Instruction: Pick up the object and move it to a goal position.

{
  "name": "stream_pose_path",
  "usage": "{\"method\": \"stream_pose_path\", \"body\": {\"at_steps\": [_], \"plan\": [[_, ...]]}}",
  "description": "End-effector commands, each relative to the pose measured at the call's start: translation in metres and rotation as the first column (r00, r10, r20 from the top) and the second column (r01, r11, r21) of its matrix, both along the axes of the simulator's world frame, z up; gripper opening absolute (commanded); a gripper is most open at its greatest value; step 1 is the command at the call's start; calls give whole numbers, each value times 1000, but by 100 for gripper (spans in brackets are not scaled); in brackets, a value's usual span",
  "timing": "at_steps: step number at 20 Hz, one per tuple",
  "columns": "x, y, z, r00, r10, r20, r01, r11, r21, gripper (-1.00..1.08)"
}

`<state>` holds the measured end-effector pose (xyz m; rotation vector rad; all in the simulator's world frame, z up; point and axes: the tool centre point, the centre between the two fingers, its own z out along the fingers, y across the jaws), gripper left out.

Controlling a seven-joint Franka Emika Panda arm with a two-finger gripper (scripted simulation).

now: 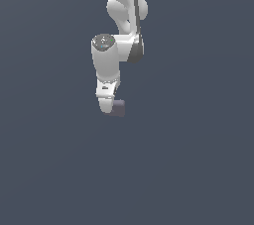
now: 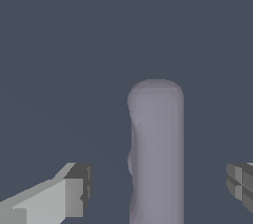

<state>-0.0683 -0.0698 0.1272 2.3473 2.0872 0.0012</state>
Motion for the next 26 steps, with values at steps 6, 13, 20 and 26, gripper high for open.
{"method": "stream_pose_path", "body": {"at_steps": [6,13,20,26], "plan": [[-1,0,-29,1000,2,-1,-2,1000,0,100],[0,0,-32,1000,3,-1,-3,1000,0,-100],[0,0,-31,1000,3,0,-3,1000,0,-100],[3,-4,-23,1000,3,0,-3,1000,0,-100]]}}
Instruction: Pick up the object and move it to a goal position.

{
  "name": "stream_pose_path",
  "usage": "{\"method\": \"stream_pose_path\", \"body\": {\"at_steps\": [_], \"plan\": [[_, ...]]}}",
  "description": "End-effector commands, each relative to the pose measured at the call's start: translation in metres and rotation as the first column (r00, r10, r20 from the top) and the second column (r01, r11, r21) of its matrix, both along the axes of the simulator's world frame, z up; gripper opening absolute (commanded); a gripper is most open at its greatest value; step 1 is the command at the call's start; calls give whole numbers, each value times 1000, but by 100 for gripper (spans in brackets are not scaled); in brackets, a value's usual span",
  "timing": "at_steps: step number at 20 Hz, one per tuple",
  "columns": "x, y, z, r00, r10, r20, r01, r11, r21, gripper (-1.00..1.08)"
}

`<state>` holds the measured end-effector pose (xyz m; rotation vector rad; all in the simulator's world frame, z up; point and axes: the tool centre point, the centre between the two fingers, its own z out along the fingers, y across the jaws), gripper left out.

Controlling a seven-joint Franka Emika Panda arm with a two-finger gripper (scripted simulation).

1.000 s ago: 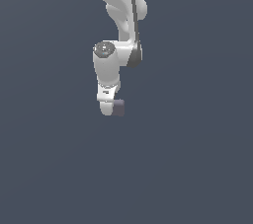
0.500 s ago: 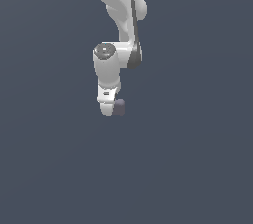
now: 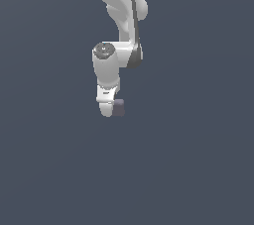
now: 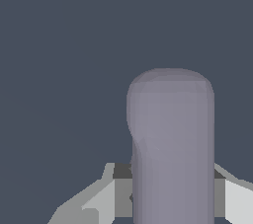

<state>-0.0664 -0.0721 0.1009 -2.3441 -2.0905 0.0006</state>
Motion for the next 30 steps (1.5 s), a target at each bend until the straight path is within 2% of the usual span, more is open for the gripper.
{"method": "stream_pose_path", "body": {"at_steps": [1,9,30], "plan": [[3,-3,7,1000,0,1,0,1000,0,-100],[20,-21,48,1000,0,1,0,1000,1,-100],[90,-94,208,1000,0,1,0,1000,2,-100]]}}
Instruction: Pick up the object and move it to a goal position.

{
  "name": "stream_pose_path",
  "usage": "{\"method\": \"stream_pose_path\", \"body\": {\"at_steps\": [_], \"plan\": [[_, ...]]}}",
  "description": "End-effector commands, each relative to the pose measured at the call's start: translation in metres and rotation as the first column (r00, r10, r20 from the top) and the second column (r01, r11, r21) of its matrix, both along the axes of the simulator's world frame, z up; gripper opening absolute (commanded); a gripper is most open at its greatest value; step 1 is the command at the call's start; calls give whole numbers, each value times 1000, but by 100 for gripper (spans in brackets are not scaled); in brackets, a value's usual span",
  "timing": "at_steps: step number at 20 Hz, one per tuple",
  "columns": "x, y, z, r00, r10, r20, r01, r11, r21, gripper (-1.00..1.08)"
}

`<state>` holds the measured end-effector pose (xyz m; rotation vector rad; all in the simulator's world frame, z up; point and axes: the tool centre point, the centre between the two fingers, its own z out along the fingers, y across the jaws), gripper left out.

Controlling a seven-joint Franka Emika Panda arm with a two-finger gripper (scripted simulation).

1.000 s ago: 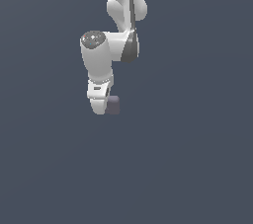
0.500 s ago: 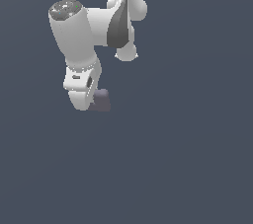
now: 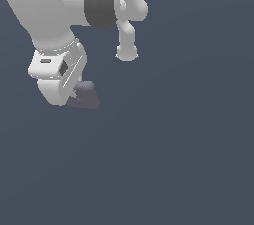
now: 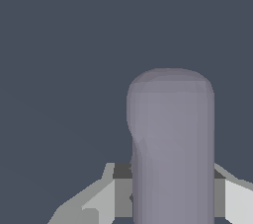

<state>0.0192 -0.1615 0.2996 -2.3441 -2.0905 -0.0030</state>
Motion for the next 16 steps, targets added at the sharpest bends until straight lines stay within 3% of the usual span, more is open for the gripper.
{"method": "stream_pose_path", "body": {"at_steps": [1,16], "plan": [[7,-7,16,1000,0,0,0,1000,0,-100],[40,-39,84,1000,-1,-1,1,1000,-1,-100]]}}
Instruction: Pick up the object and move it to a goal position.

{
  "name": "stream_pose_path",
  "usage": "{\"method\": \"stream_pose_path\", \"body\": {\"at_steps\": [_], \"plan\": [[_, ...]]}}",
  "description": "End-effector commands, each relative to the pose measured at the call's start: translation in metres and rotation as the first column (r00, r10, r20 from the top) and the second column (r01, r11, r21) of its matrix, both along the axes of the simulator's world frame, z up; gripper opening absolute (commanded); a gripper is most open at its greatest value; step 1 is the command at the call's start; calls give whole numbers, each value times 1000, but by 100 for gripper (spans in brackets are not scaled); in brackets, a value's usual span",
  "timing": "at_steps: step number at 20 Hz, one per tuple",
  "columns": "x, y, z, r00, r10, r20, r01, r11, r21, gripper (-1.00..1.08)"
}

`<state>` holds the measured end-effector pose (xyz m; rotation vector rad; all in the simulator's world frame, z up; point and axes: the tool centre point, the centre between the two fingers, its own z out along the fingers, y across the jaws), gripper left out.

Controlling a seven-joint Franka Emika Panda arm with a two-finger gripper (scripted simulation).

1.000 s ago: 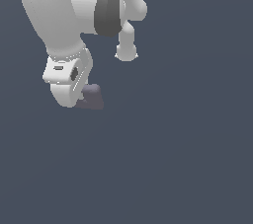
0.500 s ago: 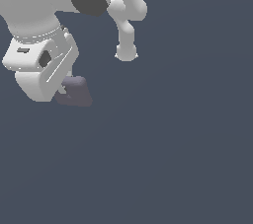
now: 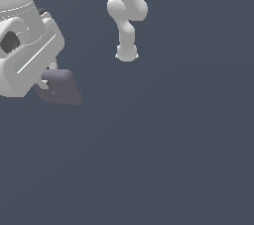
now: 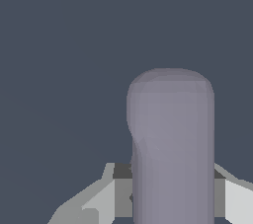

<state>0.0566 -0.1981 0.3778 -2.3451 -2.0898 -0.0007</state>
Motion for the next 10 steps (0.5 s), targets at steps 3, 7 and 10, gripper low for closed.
{"method": "stream_pose_path", "body": {"at_steps": [3,7,10], "plan": [[7,-7,15,1000,0,0,0,1000,0,-100],[12,-11,23,1000,0,0,0,1000,0,-100],[14,-13,28,1000,0,0,0,1000,0,-100]]}}
